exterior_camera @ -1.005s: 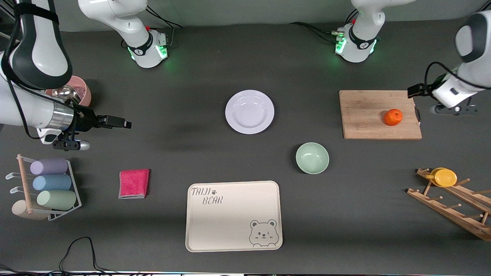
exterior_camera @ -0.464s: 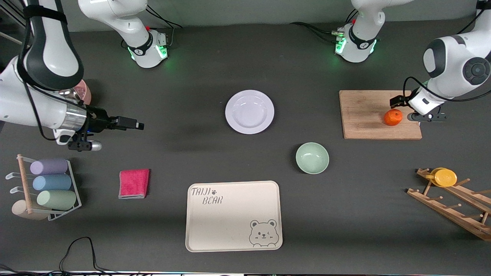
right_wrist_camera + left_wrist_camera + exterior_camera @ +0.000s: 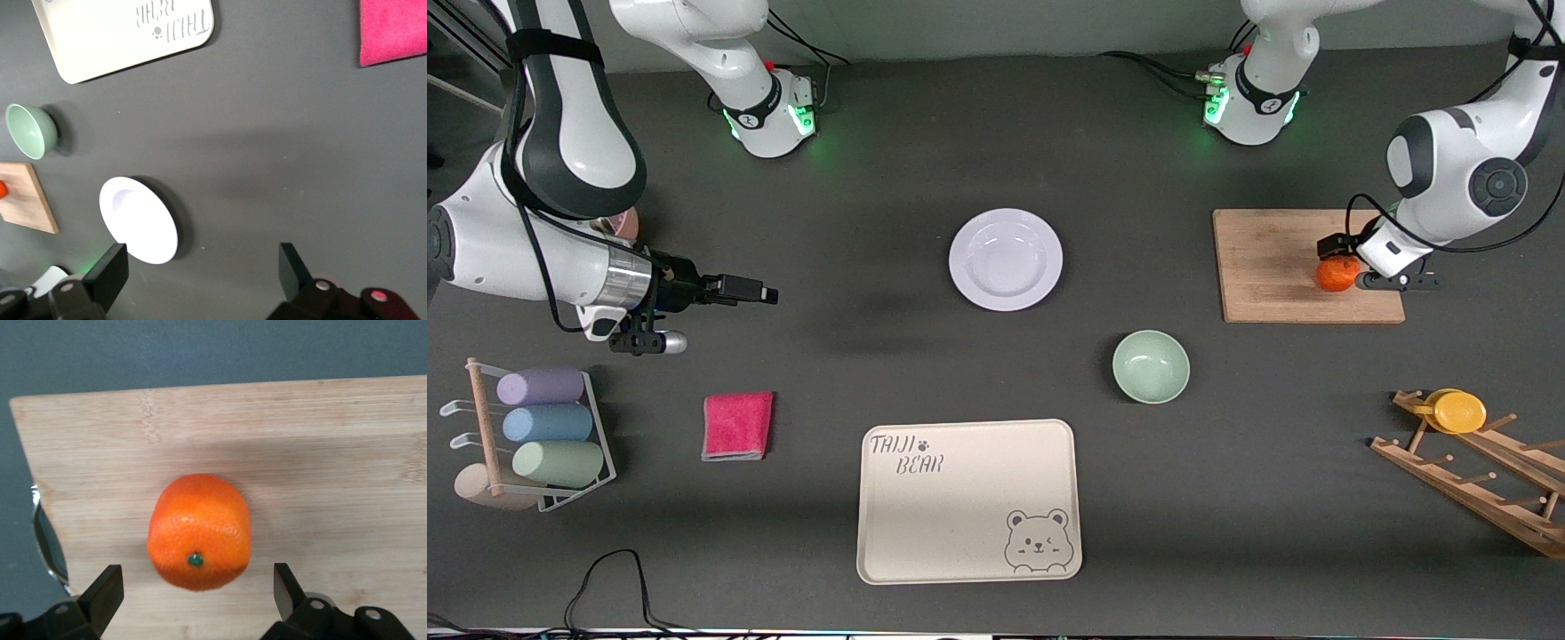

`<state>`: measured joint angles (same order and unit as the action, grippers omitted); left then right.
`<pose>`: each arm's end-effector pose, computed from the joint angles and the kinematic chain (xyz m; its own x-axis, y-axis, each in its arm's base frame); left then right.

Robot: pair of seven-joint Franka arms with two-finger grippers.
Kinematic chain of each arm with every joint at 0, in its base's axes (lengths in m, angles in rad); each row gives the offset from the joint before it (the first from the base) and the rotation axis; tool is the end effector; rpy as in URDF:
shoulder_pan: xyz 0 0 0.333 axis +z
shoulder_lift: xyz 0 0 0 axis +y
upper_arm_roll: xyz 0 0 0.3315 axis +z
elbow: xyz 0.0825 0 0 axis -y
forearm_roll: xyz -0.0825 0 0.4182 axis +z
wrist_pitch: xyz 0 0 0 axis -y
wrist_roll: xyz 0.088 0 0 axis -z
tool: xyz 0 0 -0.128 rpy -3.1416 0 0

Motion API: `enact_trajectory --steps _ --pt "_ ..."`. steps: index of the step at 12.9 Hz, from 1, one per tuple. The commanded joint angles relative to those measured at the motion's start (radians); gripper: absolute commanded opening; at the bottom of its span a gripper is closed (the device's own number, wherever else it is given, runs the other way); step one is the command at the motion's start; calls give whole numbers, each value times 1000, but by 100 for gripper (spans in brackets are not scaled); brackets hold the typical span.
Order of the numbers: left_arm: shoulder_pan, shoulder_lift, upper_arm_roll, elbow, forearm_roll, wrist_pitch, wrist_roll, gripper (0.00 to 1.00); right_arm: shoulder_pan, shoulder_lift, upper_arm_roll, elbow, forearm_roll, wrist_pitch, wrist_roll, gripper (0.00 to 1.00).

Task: Place orange and plate with both arms
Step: 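Lower the left gripper over the orange and close it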

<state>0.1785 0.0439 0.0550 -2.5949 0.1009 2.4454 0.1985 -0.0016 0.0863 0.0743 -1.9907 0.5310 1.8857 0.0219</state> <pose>0.4205 0.1018 0.1914 0.9786 -0.0464 -0.2004 -0.0497 -0.9987 -0.0116 0.5799 0.0896 0.3950 0.9656 -0.1046 -0.2380 -0.2038 -0.8729 -0.4433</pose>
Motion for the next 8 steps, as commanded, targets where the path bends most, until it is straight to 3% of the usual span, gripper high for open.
enact_trajectory --steps 1,5,6,7,8 --pt "9 16 -4 -1 5 21 -1 100 -29 4 16 -20 110 21 -10 100" --pt "6 19 -4 1 0 21 -1 100 -29 10 16 -51 204 29 -11 100" --pt "6 22 -6 1 -1 23 -1 96 -28 13 16 -51 205 41 -10 100" --pt "6 22 -6 2 -1 23 -1 58 -26 18 16 -51 213 49 -10 100" --pt "4 22 -6 4 -1 21 -1 1 -26 24 16 -54 230 50 -10 100"
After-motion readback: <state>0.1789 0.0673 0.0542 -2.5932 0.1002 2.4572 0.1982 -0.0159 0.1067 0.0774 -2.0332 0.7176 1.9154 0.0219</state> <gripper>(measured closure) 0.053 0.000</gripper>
